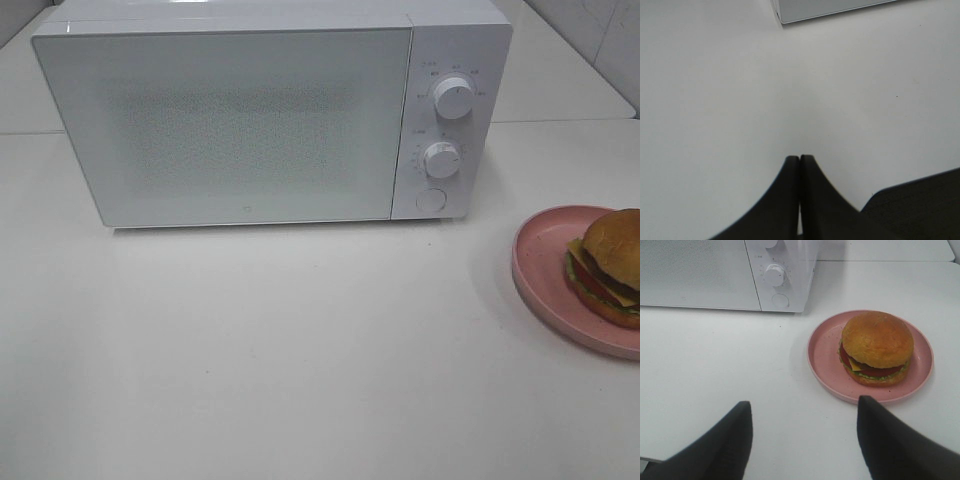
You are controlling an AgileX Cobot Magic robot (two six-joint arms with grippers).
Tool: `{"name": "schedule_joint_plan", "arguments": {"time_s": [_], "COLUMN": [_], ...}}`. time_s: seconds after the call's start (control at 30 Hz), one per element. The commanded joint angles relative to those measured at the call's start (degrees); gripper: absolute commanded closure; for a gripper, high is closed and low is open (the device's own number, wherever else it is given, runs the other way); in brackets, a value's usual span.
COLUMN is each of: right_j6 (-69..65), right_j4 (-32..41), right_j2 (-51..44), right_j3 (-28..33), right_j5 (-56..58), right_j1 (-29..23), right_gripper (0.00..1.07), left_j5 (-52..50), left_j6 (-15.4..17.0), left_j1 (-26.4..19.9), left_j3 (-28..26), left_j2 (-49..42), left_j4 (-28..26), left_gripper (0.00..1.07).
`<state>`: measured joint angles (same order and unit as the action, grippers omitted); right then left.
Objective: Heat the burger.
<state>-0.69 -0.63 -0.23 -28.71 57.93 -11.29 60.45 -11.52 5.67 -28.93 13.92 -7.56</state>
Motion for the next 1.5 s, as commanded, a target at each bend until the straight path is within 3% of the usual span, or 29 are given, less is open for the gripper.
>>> {"name": "schedule_joint_plan", "arguments": {"time_s": [0.03, 0.17, 0.23, 0.4, 0.83, 0.97, 1.17, 1.5], "right_j6": [0.69, 0.69, 0.69, 0.69, 0.69, 0.69, 0.69, 0.69], "right_j4": [0.06, 0.06, 0.06, 0.06, 0.06, 0.06, 0.06, 0.06], "right_j2": [-1.49, -1.49, -1.49, -1.49, -1.49, -1.49, -1.49, -1.49], "right_j3": [0.17, 0.17, 0.17, 0.17, 0.17, 0.17, 0.17, 0.17], "right_j5": [-0.63, -0.63, -0.63, -0.63, -0.63, -0.63, -0.63, -0.63], "right_j1": [0.34, 2.12, 7.39, 10.66, 10.71, 10.71, 10.71, 10.71], "right_gripper": [0.50, 0.50, 0.50, 0.50, 0.50, 0.50, 0.50, 0.50], "left_j5": [-0.52, -0.52, -0.52, -0.52, -0.52, -0.52, -0.52, -0.52], "left_j6": [0.46, 0.46, 0.40, 0.17, 0.17, 0.06, 0.06, 0.06], "left_j1": [-0.11, -0.17, -0.17, -0.17, -0.17, -0.86, -6.99, -6.53], "left_j3": [0.06, 0.06, 0.06, 0.06, 0.06, 0.06, 0.06, 0.06], "left_j2": [-0.52, -0.52, -1.49, -5.21, -15.70, -15.70, -15.70, -15.70], "left_j4": [-0.52, -0.52, -0.52, -0.52, -0.52, -0.52, -0.52, -0.52], "left_gripper": [1.06, 1.06, 1.06, 1.06, 1.06, 1.06, 1.06, 1.06]}}
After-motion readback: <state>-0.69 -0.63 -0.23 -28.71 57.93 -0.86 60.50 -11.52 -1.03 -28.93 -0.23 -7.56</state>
